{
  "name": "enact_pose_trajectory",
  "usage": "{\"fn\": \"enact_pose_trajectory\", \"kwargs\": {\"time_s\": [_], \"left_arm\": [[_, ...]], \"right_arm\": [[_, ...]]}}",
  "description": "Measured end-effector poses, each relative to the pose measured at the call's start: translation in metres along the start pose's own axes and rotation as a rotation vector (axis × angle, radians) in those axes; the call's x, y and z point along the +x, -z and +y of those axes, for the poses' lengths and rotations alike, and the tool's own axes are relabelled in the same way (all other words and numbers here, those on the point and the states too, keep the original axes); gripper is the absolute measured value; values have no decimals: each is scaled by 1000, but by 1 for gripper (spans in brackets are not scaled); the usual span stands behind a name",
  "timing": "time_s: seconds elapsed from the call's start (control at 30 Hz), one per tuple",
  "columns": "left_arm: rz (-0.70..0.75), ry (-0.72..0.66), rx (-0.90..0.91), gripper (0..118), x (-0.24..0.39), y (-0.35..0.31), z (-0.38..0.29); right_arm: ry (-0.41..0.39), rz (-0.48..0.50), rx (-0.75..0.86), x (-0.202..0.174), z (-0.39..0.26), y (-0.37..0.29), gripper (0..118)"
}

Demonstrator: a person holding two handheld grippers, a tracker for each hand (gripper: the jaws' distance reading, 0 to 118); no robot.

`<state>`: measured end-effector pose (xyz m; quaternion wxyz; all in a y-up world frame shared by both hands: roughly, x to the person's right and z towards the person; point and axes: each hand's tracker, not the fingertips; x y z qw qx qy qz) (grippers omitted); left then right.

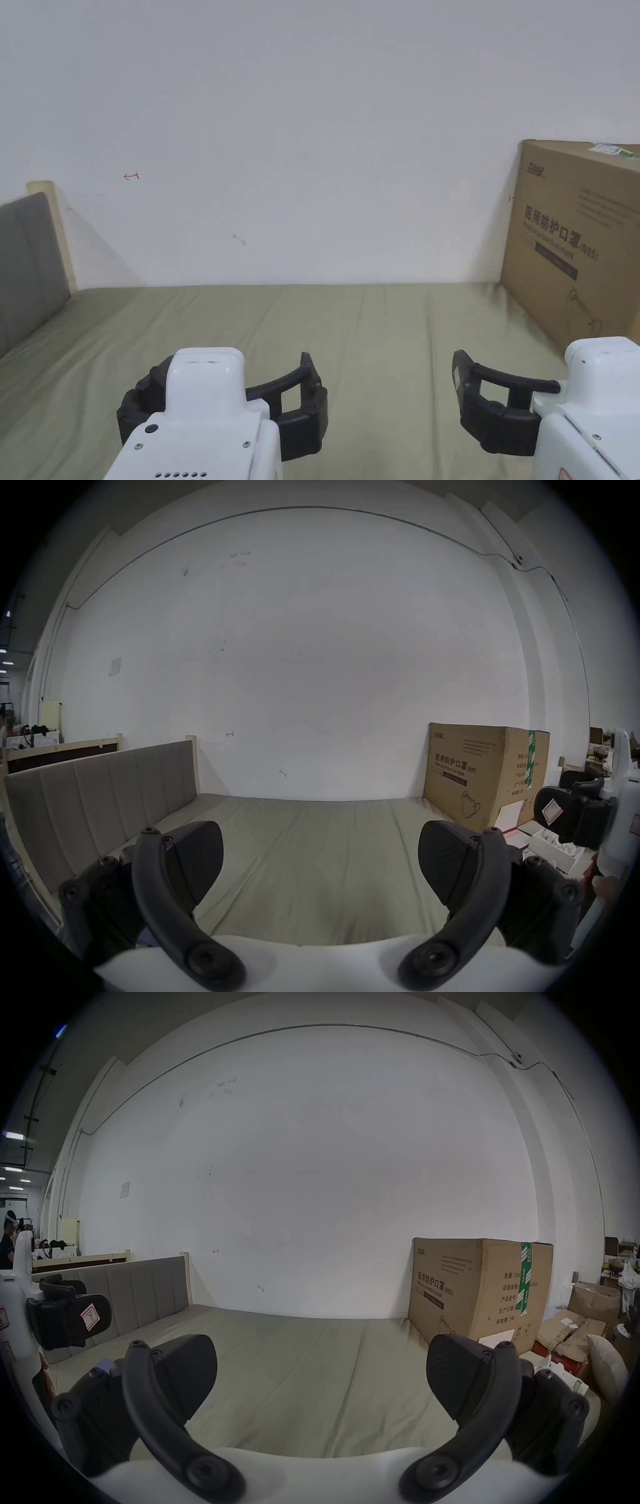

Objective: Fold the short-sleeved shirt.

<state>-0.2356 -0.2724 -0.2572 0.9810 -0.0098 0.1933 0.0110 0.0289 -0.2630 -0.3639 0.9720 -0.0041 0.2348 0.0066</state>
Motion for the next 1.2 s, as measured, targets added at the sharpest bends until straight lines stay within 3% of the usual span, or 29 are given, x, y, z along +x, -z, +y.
{"fn": "enact_pose_trajectory", "kwargs": {"time_s": [0.13,0.37,0.67,1.2], "left_arm": [[-32,-69,-10,114,-5,0,-1],[39,-23,-7,114,-5,1,-1],[-17,-108,-45,114,-3,3,-10],[16,-187,-104,114,-11,21,-21]], "right_arm": [[0,2,-5,-1,-1,1,118],[-7,-3,-17,2,-6,5,118],[-6,-5,-29,-1,-9,4,118],[18,-4,-42,1,-28,13,118]]}}
